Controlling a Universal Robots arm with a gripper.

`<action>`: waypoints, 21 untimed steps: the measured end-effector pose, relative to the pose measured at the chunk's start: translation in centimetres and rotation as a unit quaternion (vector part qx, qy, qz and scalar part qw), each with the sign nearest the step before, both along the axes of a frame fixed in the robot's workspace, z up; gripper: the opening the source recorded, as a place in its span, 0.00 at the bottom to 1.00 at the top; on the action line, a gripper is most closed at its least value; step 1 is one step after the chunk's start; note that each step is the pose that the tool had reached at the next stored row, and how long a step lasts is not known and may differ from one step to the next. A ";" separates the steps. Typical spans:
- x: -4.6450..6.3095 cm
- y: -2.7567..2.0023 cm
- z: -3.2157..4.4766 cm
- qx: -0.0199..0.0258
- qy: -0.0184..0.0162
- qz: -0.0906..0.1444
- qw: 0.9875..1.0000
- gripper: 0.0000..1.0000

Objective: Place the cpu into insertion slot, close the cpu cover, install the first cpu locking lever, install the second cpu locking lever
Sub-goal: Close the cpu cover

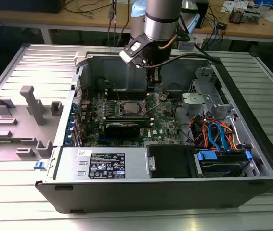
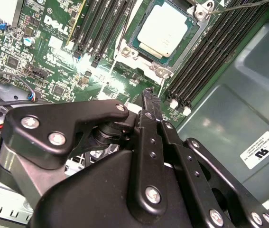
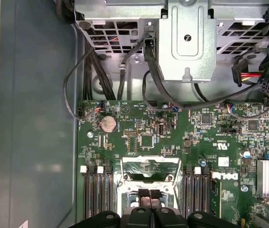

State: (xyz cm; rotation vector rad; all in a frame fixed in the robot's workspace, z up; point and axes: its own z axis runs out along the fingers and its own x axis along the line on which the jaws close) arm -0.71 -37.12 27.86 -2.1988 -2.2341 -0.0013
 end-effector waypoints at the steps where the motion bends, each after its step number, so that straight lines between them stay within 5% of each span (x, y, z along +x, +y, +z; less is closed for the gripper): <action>1: 0.0 0.00 0.00 0.000 0.000 0.000 1.000 0.11; 21: 0.7 0.00 -0.05 0.000 0.000 0.000 1.000 0.11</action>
